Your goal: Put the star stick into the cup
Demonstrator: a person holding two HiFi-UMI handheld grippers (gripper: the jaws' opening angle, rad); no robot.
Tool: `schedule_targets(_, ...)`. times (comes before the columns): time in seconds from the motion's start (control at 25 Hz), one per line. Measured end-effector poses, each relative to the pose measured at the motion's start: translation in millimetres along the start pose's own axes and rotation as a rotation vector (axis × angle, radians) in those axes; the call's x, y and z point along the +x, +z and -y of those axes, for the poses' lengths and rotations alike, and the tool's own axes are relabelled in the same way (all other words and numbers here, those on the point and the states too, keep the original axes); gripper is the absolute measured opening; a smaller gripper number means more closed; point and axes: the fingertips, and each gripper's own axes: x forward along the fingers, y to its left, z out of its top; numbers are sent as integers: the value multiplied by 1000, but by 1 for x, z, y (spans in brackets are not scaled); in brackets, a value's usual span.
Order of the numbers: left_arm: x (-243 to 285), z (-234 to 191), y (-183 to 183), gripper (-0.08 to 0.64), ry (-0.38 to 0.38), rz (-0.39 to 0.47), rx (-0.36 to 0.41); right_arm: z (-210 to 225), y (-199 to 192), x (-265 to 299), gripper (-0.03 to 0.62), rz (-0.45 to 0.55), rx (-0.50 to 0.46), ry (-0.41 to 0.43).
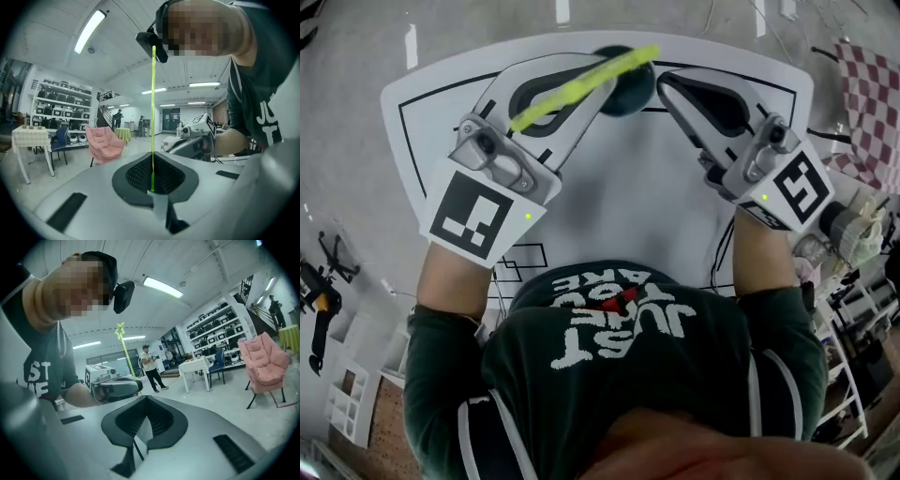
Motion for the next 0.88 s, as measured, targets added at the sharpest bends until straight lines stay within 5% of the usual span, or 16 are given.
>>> schedule_targets(0.48, 7, 9, -10, 18, -34, -54, 30, -5, -2, -3, 34, -6, 5, 20)
schedule_targets(0.88, 6, 5, -23, 117, -3, -107, -33, -9, -6, -4, 34, -6, 14, 28)
